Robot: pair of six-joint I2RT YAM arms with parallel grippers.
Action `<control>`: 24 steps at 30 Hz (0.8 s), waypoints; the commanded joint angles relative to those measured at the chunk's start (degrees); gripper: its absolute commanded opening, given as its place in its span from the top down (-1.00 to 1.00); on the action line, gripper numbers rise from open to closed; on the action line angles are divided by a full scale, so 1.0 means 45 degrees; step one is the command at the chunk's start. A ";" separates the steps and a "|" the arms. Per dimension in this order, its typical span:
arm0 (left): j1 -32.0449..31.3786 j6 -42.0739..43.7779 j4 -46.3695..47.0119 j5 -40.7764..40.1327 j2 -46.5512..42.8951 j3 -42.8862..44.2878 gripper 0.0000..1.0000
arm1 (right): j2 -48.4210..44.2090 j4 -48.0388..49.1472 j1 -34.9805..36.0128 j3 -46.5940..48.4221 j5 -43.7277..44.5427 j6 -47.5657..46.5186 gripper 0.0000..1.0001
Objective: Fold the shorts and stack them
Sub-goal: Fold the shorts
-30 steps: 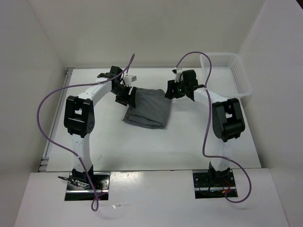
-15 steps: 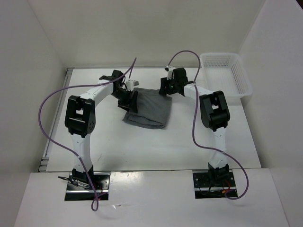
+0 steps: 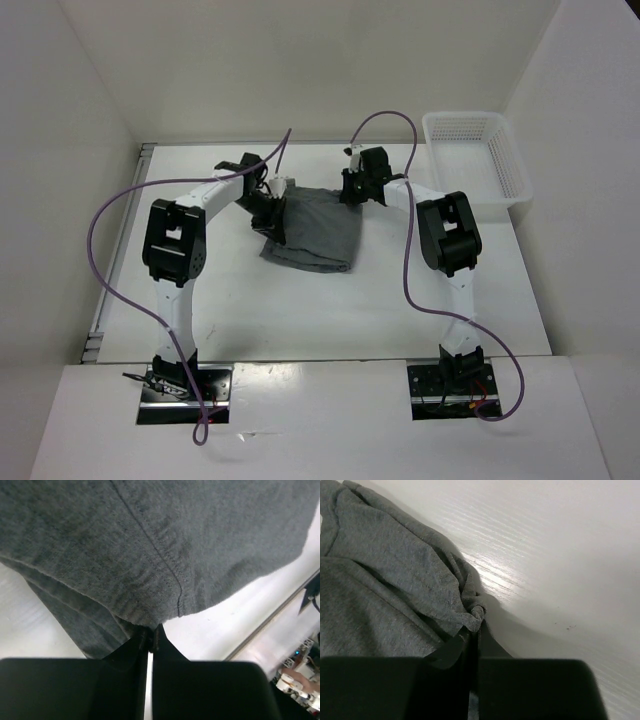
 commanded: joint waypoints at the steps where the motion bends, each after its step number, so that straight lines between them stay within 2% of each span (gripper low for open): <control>1: 0.0034 0.0075 -0.1234 0.0441 -0.0276 0.0920 1.00 | -0.0037 0.0312 0.0102 0.0174 0.1029 0.0236 0.99; 4: 0.0405 0.0075 -0.3127 0.0813 -0.0589 0.1779 1.00 | -0.0037 0.0313 0.0102 0.0407 0.1305 0.0372 0.99; 5: 0.0521 0.0075 -0.4021 0.0813 -0.0745 0.1781 1.00 | -0.0037 0.0313 0.0102 0.0563 0.1306 0.0372 0.99; 8: 0.0523 0.0075 -0.4907 0.0170 -0.1058 0.1120 1.00 | -0.0037 0.0430 0.0102 0.0895 0.1560 0.0509 0.99; 11: 0.0407 0.0075 -0.4696 -0.0182 -0.1196 -0.0481 1.00 | 0.0080 0.0430 0.0220 0.1188 0.1793 0.0509 0.99; 15: 0.0405 0.0075 -0.3700 -0.1020 -0.0904 -0.1305 1.00 | 0.0197 0.0430 0.0220 0.1307 0.1931 0.0198 0.99; 17: 0.0405 0.0075 -0.3114 -0.1197 -0.0768 -0.1422 0.86 | 0.0197 0.0430 0.0220 0.1307 0.1659 0.0081 0.99; 19: 0.0405 0.0075 -0.2724 -0.1199 -0.0612 -0.1092 0.59 | 0.0197 0.0430 0.0336 0.1307 0.1115 -0.0037 0.93; 20: 0.0405 0.0075 -0.2586 -0.1199 -0.0610 -0.0723 0.32 | 0.0081 0.0430 0.0337 0.1307 0.0937 -0.0038 0.46; 22: 0.0405 0.0075 -0.2332 -0.1082 -0.0610 -0.0370 0.19 | -0.0036 0.0313 0.0337 0.1307 0.0798 -0.0038 -0.25; 23: 0.0405 0.0075 -0.2157 -0.1082 -0.0726 -0.0194 0.10 | -0.0037 0.0313 0.0337 0.1307 0.0663 -0.0038 -0.48; 24: 0.0405 0.0075 -0.2155 -0.1082 -0.0901 -0.0037 -0.03 | -0.0153 0.0313 0.0337 0.1307 0.0662 -0.0038 -0.53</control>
